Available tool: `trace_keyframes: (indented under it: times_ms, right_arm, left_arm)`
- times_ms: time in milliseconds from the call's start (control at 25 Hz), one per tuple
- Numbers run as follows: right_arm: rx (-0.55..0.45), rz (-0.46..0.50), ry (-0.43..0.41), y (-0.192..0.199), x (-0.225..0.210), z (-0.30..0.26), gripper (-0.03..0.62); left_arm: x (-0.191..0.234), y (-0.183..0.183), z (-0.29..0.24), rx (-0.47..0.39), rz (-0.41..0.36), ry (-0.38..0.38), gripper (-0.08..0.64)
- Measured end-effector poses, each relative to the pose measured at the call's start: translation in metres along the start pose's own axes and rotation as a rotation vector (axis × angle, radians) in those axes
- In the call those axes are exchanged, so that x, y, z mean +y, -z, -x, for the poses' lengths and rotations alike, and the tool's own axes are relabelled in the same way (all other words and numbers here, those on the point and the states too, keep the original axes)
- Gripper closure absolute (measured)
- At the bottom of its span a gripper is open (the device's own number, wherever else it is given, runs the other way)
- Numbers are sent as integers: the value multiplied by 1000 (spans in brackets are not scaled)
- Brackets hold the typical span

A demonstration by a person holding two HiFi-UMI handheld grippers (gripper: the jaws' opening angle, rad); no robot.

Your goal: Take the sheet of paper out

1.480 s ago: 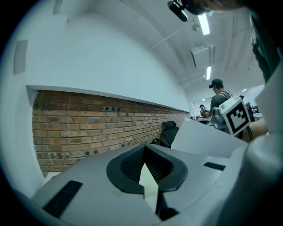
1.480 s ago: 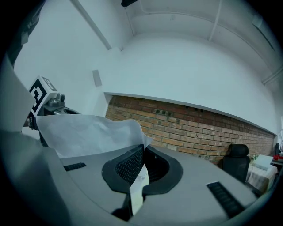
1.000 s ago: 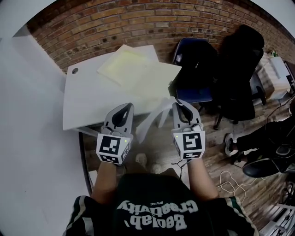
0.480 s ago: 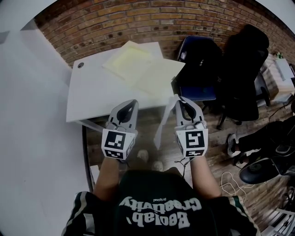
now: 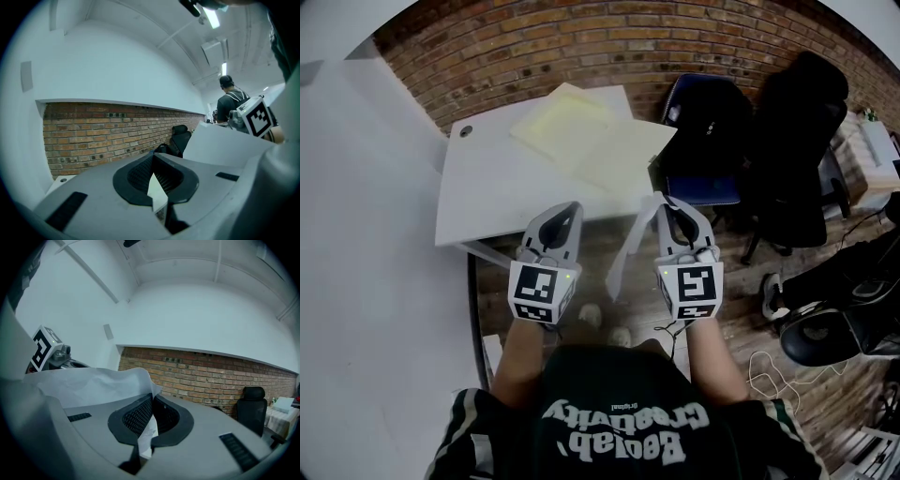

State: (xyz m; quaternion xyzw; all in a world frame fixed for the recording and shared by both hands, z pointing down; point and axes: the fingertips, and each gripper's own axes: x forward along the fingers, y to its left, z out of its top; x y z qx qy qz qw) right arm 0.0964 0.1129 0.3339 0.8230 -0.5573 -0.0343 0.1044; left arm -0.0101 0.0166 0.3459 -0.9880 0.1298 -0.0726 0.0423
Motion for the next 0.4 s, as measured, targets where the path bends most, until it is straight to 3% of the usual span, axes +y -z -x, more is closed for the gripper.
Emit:
trace_keyframes:
  times_ms: [400]
  right_arm:
    - [-4,6,-9,0,5,2,598]
  left_arm:
    - [-1,2,4,1,6,-6,560]
